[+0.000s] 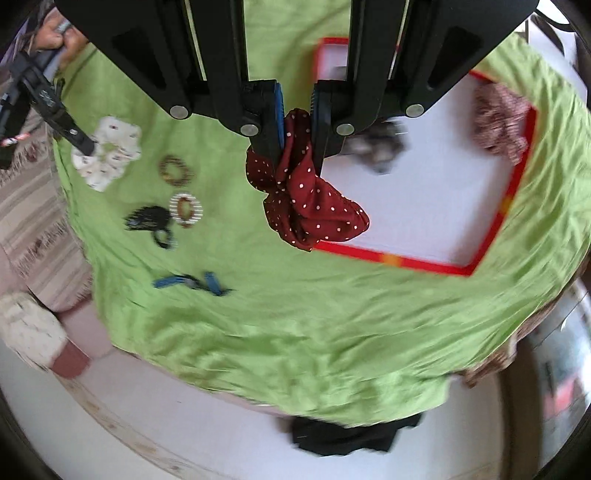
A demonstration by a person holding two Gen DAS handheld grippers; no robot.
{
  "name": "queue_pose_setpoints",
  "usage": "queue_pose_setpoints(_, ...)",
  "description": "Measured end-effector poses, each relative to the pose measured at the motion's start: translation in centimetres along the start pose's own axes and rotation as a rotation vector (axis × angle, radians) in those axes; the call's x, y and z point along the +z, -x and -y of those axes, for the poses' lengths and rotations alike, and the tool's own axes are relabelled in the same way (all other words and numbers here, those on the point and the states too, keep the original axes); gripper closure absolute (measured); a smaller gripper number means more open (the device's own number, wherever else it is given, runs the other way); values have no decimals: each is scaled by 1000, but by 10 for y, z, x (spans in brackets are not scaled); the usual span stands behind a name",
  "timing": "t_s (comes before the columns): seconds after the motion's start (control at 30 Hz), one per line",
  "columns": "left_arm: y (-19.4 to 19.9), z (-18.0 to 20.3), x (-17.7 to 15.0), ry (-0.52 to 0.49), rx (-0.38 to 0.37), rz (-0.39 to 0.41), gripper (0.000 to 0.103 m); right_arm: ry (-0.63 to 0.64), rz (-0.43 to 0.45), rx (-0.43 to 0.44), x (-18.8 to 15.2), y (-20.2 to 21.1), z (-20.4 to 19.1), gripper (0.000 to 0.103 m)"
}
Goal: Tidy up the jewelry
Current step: 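Grasp the red polka-dot scrunchie with the left tool while the right tool grasps the white spotted scrunchie, then place both scrunchies in the tray and release them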
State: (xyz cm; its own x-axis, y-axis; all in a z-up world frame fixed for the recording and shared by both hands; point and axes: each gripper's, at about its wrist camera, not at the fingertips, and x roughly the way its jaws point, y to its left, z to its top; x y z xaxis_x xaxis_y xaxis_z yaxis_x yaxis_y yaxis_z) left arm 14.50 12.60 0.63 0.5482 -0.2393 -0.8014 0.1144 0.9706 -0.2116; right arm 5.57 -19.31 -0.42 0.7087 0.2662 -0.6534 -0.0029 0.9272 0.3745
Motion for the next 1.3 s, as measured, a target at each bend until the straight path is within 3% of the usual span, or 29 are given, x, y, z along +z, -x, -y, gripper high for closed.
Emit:
queue_pose_setpoints(0.2,-28,-88,16,110,83,-57,93,54,-109,112,16,-49,-75,96)
queue_pose_setpoints(0.37,-60,-141,42,160,145,-73,93,127,-185,170,37,-120,-153,96)
queue_pose_setpoints(0.47,-77,-170,61,195,180,-66,93,145,-228,185,42,-169,-184,96)
queue_pose_setpoints(0.63,-100,-196,78,222,197,-80,90,168,-286,165,35,-236,-204,93)
queue_pose_setpoints(0.67,-102,-199,78,226,196,-81,88,193,-299,131,31,-249,-205,89)
queue_pose_setpoints(0.73,-103,-204,75,247,155,-83,73,220,-304,103,25,-254,-205,58)
queue_pose_setpoints(0.83,-99,-206,67,261,96,-84,66,255,-262,102,19,-236,-206,38)
queue_pose_setpoints(0.93,-87,-203,60,263,75,-70,62,326,-254,109,7,-218,-216,38)
queue_pose_setpoints(1.03,-67,-201,50,293,67,-44,56,364,-311,127,-15,-215,-226,39)
queue_pose_setpoints(1.07,-60,-200,46,306,59,-31,55,380,-348,128,-25,-219,-229,45)
queue_pose_setpoints(1.1,-49,-199,40,322,48,-15,51,393,-369,126,-31,-220,-231,66)
queue_pose_setpoints(1.13,-41,-198,36,335,41,-3,48,418,-394,112,-40,-223,-234,80)
queue_pose_setpoints(1.2,-25,-195,24,348,35,20,47,451,-415,91,-52,-223,-238,81)
queue_pose_setpoints(1.3,-7,-187,9,321,74,42,47,436,-448,127,-63,-211,-239,81)
